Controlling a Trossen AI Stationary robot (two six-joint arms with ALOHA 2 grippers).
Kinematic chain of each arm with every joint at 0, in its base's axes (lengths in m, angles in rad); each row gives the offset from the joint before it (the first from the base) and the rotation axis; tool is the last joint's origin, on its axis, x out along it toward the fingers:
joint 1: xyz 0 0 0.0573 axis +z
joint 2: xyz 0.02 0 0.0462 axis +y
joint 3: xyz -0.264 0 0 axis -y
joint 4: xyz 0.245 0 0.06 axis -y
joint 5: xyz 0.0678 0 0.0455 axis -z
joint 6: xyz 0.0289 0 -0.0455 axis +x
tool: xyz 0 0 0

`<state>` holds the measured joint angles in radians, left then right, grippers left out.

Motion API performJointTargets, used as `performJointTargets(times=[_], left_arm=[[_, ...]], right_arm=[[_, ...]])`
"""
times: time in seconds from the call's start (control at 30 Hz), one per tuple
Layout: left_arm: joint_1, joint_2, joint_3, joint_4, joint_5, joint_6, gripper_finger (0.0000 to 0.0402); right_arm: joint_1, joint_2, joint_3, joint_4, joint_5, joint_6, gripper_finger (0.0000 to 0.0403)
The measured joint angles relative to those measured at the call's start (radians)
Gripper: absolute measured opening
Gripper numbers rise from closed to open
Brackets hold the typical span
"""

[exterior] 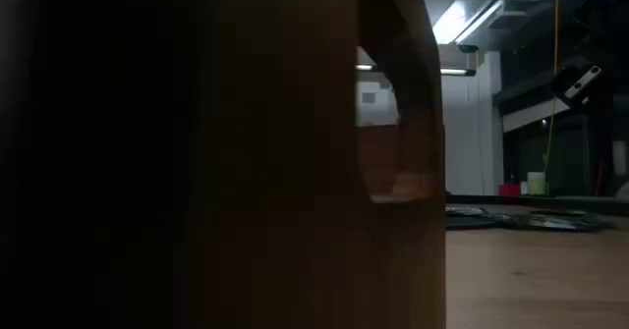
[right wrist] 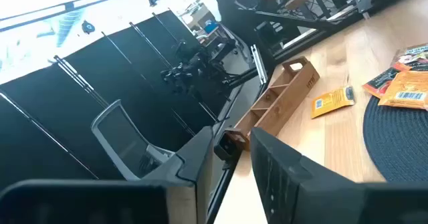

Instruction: Pick & Place Tea

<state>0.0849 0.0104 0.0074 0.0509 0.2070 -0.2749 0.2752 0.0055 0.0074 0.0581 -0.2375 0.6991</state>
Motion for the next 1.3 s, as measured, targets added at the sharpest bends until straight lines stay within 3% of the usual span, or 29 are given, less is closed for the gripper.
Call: performJointTargets(times=[1.17, 1.3], left_arm=[[0.0, 0.0, 0.0, 0.0, 0.0, 0.0, 0.0157], [0.0, 0.0, 0.0, 0.0, 0.0, 0.0, 0.0157]], right_arm=[[0.0, 0.0, 0.0, 0.001, 0.003, 0.006, 0.0102], [0.0, 0.0, 0.0, 0.022, 0.013, 0.171, 0.0102]])
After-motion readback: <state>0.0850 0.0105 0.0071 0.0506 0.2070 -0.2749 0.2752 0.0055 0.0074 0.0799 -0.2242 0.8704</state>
